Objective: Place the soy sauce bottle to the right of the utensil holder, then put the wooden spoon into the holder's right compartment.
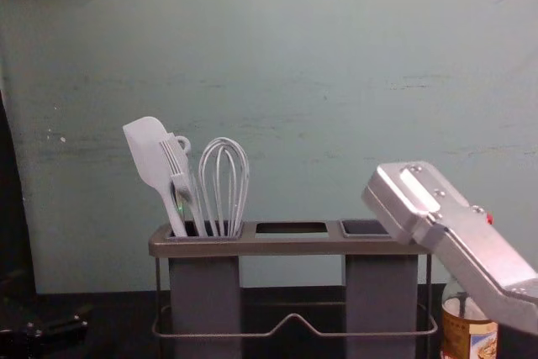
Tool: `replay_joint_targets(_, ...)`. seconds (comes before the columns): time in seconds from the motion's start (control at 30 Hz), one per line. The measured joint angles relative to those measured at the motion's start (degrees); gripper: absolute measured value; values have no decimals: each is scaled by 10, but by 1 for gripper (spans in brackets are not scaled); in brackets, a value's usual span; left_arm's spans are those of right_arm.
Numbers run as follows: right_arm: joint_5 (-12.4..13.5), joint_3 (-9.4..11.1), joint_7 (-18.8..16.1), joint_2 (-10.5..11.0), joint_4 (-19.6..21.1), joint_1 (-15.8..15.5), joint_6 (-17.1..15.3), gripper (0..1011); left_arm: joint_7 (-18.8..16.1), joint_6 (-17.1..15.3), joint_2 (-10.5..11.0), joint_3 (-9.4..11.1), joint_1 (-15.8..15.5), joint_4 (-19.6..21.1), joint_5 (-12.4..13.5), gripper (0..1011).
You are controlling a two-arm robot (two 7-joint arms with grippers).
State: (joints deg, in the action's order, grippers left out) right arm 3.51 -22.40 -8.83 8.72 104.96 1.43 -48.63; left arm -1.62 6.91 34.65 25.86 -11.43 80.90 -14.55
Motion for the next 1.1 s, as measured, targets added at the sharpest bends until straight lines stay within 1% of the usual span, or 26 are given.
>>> replay_joint_targets(0.17,-6,-2,-8,-4,-16,15,-7,1000,0,0,0,0,0,0,0,1000)
replay_joint_targets(0.37,-24,-15,-14,-7,-36,38,-17,1000,0,0,0,0,0,0,0,1000)
replay_joint_targets(0.47,-31,-19,-16,-13,-49,50,-24,1000,0,0,0,0,0,0,0,1000)
replay_joint_targets(0.73,-42,-18,-23,-22,-70,66,-28,1000,0,0,0,0,0,0,0,1000)
replay_joint_targets(1.1,-61,-26,-32,-35,-101,92,-39,1000,0,0,0,0,0,0,0,1000)
